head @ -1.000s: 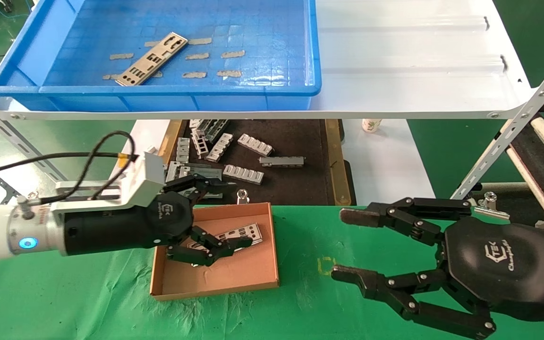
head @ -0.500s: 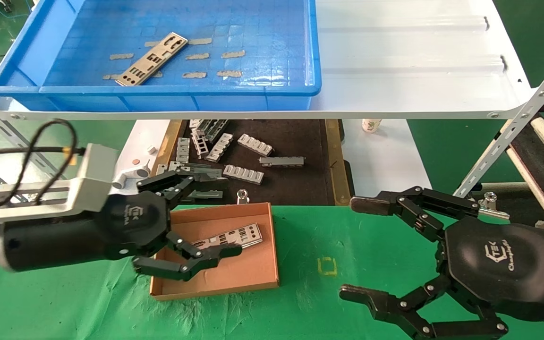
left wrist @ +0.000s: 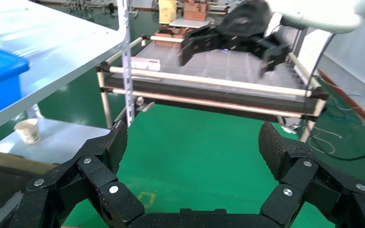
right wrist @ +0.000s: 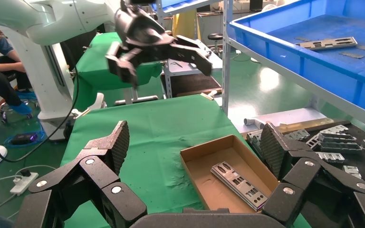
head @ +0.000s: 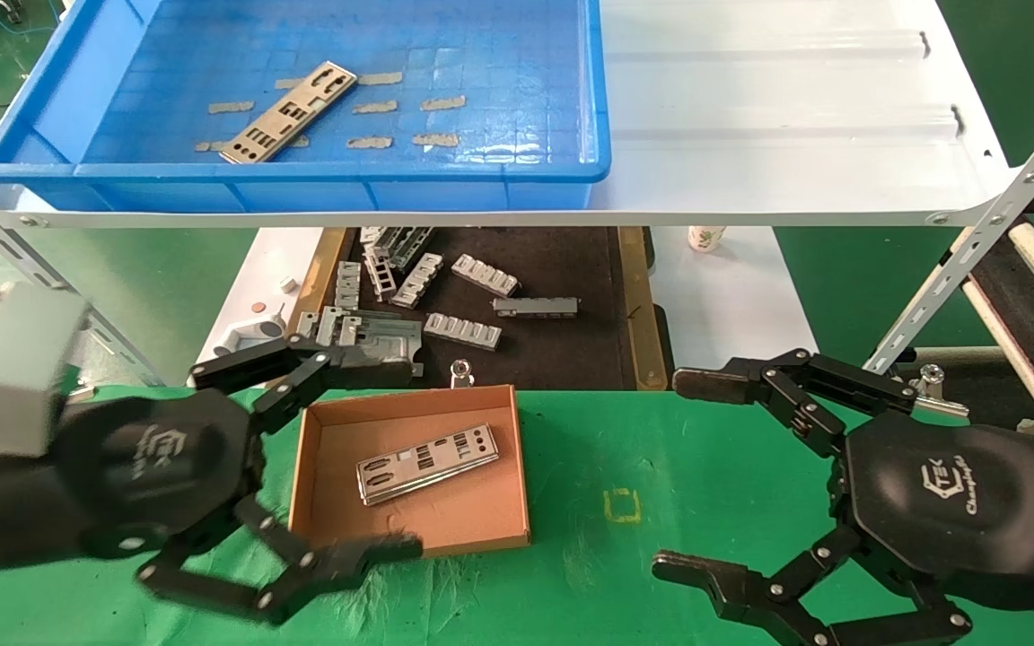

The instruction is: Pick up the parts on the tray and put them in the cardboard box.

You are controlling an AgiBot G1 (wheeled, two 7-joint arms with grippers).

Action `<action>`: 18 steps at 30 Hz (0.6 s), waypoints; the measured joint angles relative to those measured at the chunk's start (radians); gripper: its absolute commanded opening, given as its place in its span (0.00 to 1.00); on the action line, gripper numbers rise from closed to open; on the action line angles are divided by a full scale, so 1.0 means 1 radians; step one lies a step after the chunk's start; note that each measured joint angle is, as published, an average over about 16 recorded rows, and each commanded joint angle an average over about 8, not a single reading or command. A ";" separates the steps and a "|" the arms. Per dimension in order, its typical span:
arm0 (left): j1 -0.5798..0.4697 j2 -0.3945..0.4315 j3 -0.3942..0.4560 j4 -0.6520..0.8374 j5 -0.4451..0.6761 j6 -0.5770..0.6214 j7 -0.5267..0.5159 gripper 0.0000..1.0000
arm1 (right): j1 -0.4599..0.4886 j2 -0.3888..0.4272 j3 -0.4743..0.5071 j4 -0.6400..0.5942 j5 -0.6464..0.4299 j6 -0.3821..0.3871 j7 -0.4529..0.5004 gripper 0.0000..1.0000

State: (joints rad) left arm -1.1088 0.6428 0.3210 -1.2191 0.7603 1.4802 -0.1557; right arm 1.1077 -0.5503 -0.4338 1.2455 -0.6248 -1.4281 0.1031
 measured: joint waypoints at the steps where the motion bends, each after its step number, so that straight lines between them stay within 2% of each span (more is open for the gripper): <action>1: 0.007 -0.006 -0.008 -0.013 -0.006 0.003 -0.006 1.00 | 0.000 0.000 0.000 0.000 0.000 0.000 0.000 1.00; 9: 0.040 -0.038 -0.049 -0.077 -0.036 0.019 -0.035 1.00 | 0.000 0.000 0.000 0.000 0.000 0.000 0.000 1.00; 18: 0.043 -0.040 -0.052 -0.081 -0.039 0.021 -0.037 1.00 | 0.000 0.000 0.000 0.000 0.000 0.000 0.000 1.00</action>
State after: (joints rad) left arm -1.0654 0.6029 0.2687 -1.3003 0.7210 1.5007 -0.1929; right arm 1.1075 -0.5502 -0.4338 1.2453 -0.6248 -1.4278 0.1031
